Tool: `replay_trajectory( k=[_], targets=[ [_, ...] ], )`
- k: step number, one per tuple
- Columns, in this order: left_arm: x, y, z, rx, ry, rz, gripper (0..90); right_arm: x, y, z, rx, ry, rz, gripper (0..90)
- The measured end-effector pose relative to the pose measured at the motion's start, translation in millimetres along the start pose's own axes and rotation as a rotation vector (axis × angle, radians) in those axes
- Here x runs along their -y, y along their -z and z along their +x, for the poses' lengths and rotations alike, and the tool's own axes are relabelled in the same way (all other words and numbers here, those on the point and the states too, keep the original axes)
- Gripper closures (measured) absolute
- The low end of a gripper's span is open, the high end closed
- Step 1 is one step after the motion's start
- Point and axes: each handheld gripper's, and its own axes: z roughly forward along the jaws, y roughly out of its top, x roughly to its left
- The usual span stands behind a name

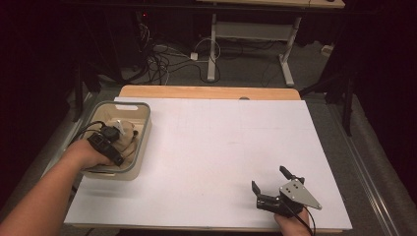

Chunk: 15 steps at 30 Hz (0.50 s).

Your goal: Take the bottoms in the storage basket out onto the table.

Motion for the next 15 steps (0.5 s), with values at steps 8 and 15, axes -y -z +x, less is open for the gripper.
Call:
replay_trajectory(
  k=[8,15],
  targets=[
    [-10.0,-10.0,-3.4,-0.043,-0.028,0.065,34.3,0.7,-0.9,-0.5,-0.002,0.001,0.003,0.2],
    [-8.1,-8.3,-5.8,-0.085,-0.057,0.042,41.1,0.4,-2.0,1.2,-0.007,0.007,0.005,0.2]
  ],
)
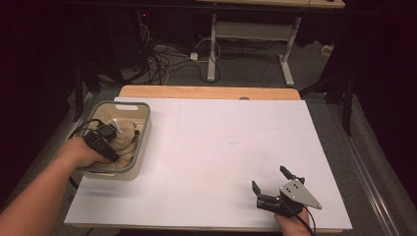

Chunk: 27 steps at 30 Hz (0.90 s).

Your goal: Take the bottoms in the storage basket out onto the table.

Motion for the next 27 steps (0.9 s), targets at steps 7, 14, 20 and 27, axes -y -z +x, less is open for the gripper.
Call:
replay_trajectory(
  k=[7,14,20,27],
  targets=[
    [5.9,4.8,2.2,-0.007,-0.029,-0.053,42.5,0.2,0.2,-0.6,-0.001,-0.002,0.001,0.3],
    [6.9,13.9,0.6,-0.025,-0.06,-0.052,42.3,0.8,-0.2,-0.9,0.003,-0.004,0.004,0.3],
    [4.7,24.4,1.6,-0.004,-0.063,-0.027,42.1,0.7,0.4,-2.0,0.006,-0.006,0.001,0.2],
    [3.0,38.3,3.8,0.025,-0.05,0.0,42.1,0.7,0.4,-2.2,0.007,-0.006,0.001,0.3]
  ],
)
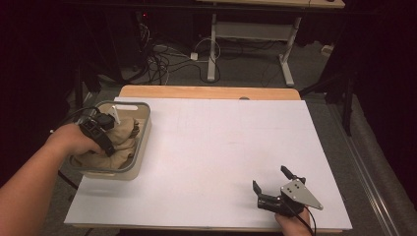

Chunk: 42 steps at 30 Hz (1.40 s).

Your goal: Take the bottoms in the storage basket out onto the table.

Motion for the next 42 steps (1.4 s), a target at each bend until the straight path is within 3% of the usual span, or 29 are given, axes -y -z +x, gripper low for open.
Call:
replay_trajectory(
  k=[3,18,29,42],
  targets=[
    [-1.7,3.9,1.4,0.012,0.025,0.019,42.1,-0.3,0.5,-0.4,0.001,0.0,-0.002,0.2],
    [-8.3,28.2,-2.9,-0.003,-0.008,0.067,42.1,-0.4,0.6,0.1,0.0,0.003,-0.004,0.3],
    [-14.5,46.4,-0.8,0.015,-0.002,0.065,42.1,-0.4,0.6,0.0,0.0,0.002,-0.003,0.2],
    [-15.7,63.3,-2.2,0.027,-0.005,0.095,42.1,-0.7,0.7,0.0,0.002,0.003,-0.006,0.2]
  ],
)
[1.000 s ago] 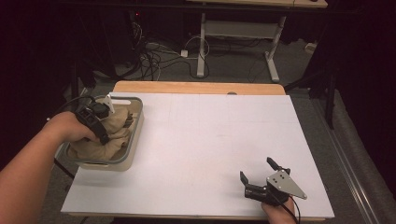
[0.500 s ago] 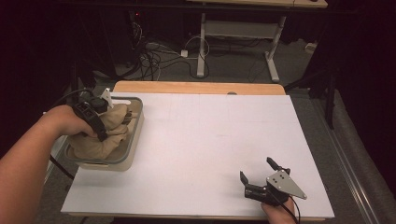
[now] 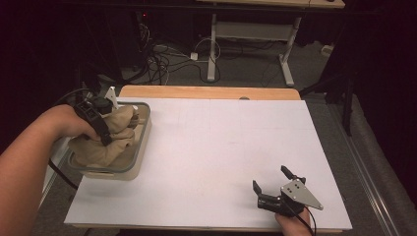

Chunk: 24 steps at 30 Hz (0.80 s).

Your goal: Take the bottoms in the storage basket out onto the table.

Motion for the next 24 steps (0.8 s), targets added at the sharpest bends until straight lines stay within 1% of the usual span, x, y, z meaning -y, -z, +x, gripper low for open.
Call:
replay_trajectory(
  k=[5,15,24],
  targets=[
    [-0.1,7.8,-1.1,0.003,-0.003,-0.002,42.1,0.1,-0.2,0.1,0.0,-0.001,0.0,0.3],
    [1.5,22.3,-4.7,0.01,-0.002,0.019,42.0,0.1,-0.1,-0.1,0.0,-0.002,0.001,0.2],
    [2.1,36.4,-7.7,0.02,0.0,0.011,42.0,0.1,-0.5,0.2,-0.002,-0.004,-0.004,0.3]
  ],
)
